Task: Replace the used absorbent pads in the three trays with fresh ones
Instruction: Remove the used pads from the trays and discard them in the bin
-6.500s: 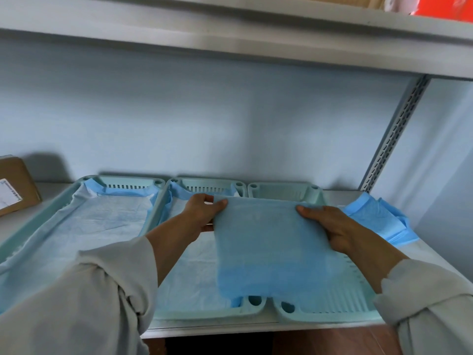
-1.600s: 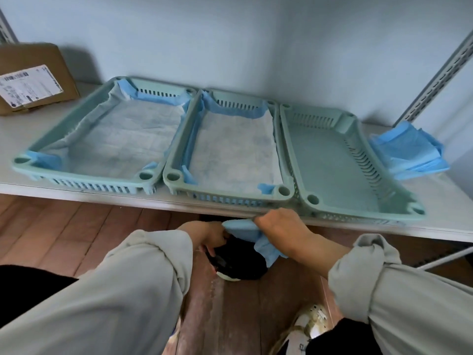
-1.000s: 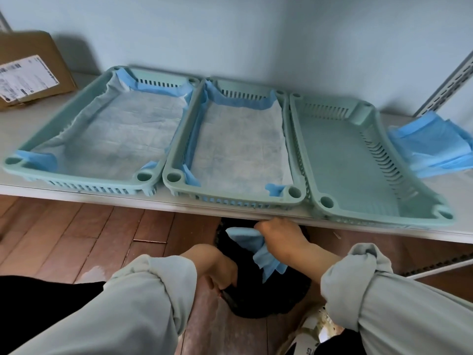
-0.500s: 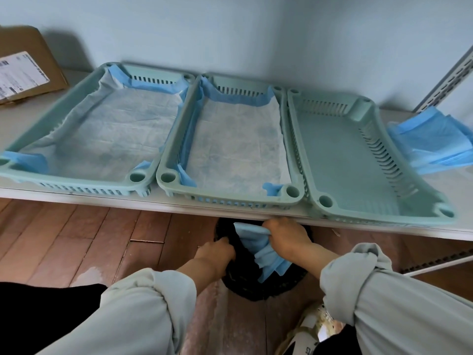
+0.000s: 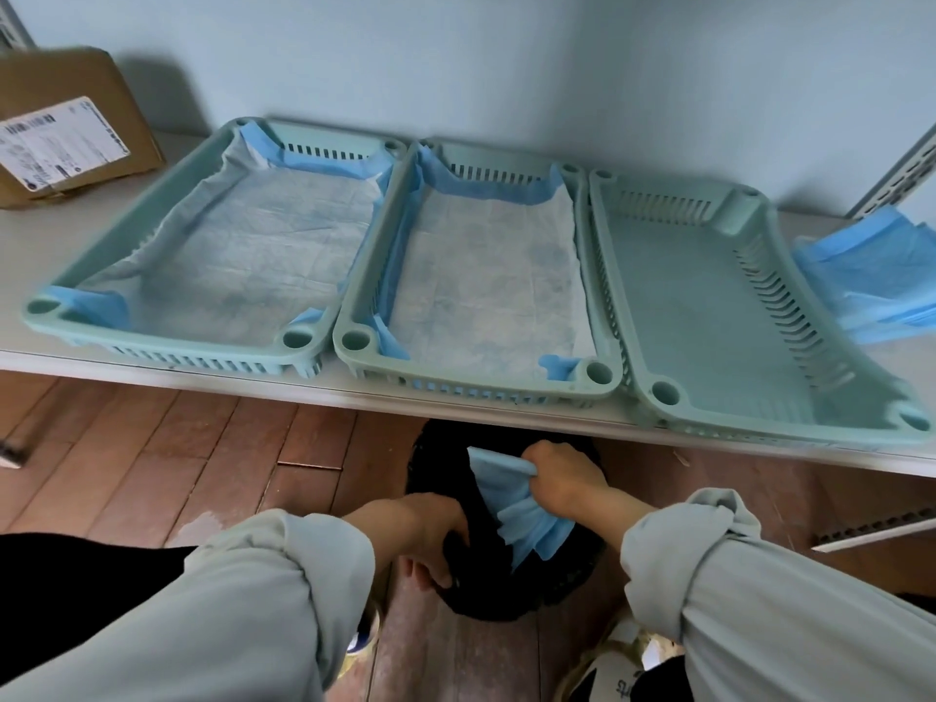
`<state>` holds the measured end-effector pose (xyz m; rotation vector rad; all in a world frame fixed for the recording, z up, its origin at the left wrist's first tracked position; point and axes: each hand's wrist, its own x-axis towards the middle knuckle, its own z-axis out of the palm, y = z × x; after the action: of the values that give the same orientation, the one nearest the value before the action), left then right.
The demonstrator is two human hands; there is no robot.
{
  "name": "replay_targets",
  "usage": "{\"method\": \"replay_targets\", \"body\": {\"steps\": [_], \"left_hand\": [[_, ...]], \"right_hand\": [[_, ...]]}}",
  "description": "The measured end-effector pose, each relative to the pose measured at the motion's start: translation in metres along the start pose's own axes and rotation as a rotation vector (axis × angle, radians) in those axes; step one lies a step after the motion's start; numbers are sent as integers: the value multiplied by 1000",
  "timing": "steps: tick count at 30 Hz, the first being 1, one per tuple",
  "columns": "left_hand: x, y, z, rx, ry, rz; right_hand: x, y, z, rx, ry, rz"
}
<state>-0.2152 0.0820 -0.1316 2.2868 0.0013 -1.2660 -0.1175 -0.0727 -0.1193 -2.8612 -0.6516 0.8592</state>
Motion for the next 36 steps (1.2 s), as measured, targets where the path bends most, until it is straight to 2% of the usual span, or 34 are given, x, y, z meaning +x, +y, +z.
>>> {"method": "replay_targets", "body": {"steps": [5,9,13,16,19,21,26,31,34,36], "left_hand": [[-2,9,-20,-61,-38,40],[4,4,-26,133,50,-9],[6,5,-18,113,-62,-73],[10,4,-19,78,-55,-99],[7,8,-24,24,-74,-114],[1,16,-30,11,-48,-105],[-25,41,-58,-46,-17,-49],[-72,78,-96,-18,-2,-4],[-97,91,-121,19,96,38],[-107,94,-138,43,302,79]], "right_hand": [[13,7,21,199,-12,142],[21,11,27,334,-19,257],[24,14,33,425,-44,293],[20,14,31,469,-70,302],[17,12,18,380,-96,247],[12,9,5,403,-130,213],[-16,-16,-37,448,-327,70],[-43,-40,-88,290,-341,-56],[-50,-51,-120,235,-318,-75],[-51,-54,-142,269,-279,-67]]}}
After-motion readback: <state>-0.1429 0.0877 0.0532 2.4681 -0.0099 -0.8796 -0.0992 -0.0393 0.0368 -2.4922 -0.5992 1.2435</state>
